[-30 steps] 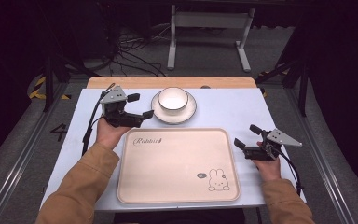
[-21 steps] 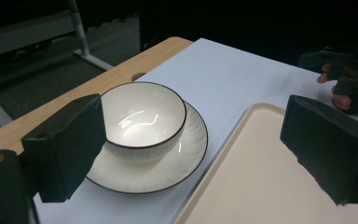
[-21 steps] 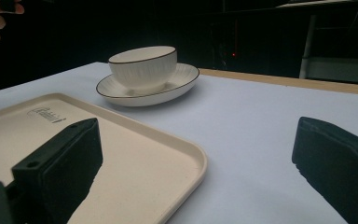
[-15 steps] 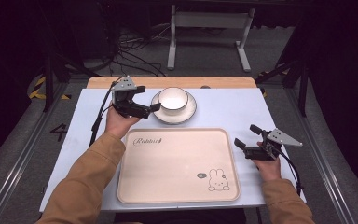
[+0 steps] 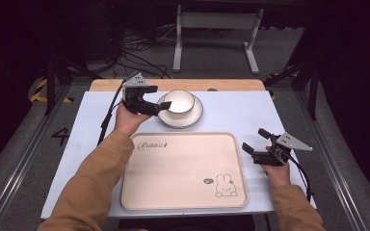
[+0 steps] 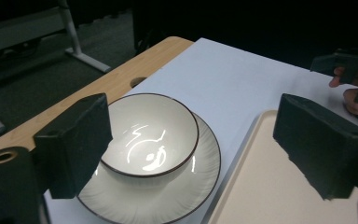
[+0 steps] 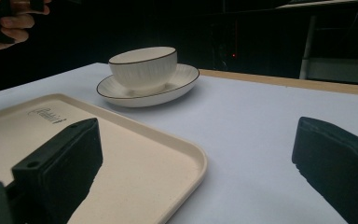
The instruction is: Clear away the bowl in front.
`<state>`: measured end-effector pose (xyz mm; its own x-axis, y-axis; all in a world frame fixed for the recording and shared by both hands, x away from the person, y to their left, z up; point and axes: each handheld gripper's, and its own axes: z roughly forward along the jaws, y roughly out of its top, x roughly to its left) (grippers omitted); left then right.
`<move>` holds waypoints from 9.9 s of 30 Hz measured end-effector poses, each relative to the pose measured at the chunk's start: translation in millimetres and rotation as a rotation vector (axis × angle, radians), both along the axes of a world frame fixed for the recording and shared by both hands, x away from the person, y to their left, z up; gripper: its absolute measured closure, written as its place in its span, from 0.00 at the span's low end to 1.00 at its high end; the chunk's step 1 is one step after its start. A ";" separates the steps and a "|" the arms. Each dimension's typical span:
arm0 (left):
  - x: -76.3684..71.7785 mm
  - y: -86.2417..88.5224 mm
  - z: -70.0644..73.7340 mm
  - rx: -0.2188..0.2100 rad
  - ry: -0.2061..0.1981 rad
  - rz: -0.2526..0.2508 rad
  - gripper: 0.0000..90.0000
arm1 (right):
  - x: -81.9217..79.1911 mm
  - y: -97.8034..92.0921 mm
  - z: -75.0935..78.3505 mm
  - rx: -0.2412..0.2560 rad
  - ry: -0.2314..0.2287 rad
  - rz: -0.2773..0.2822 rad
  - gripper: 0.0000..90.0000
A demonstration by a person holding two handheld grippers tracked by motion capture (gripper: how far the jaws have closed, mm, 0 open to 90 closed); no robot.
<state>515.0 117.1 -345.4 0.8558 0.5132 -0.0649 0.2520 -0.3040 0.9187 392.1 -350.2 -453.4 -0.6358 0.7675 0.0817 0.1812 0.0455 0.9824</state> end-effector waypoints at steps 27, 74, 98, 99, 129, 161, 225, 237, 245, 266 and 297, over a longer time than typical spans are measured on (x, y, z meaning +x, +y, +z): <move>32.3 -35.5 -24.0 0.136 0.102 -0.066 0.27 | -0.1 -0.1 0.2 0.006 0.000 0.013 0.02; 39.5 -91.3 -60.2 0.540 0.075 -0.096 0.79 | 0.1 -0.7 0.1 0.020 0.011 0.027 0.02; 39.1 -100.2 -56.8 0.610 0.044 -0.161 0.92 | 0.2 -1.6 0.4 0.036 0.016 0.030 0.02; 38.5 -100.9 -56.5 0.617 0.039 -0.160 0.92 | 0.2 -1.6 0.4 0.037 0.016 0.030 0.02; 20.6 -92.9 -25.4 0.620 0.020 -0.183 0.93 | 0.7 -1.7 0.1 0.040 0.019 0.032 0.02; -34.5 -72.6 14.6 0.568 0.007 -0.268 0.93 | 0.8 -1.6 -0.1 0.039 0.020 0.030 0.02; -108.6 -60.0 -7.8 0.592 0.042 -0.490 0.93 | 1.3 -1.0 -0.7 0.035 0.022 0.029 0.02; -114.2 -68.7 -17.7 0.630 0.077 -0.560 0.93 | 1.3 -1.2 -0.6 0.037 0.023 0.029 0.02; -116.4 -74.2 -24.8 0.670 0.099 -0.598 0.93 | 1.2 -1.0 -0.6 0.037 0.023 0.030 0.03; -117.8 -81.3 -33.6 0.699 0.150 -0.649 0.93 | 0.9 -0.8 -0.6 0.032 0.022 0.033 0.03; -122.2 -47.9 -13.1 0.390 0.160 -0.497 0.34 | 1.8 -0.9 -0.9 0.037 0.022 0.038 0.03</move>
<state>392.9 69.2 -358.5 0.9925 0.0707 -0.0999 0.1200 -0.7229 0.6805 393.9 -351.1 -454.3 -0.6621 0.7391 0.1241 0.2018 0.0164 0.9793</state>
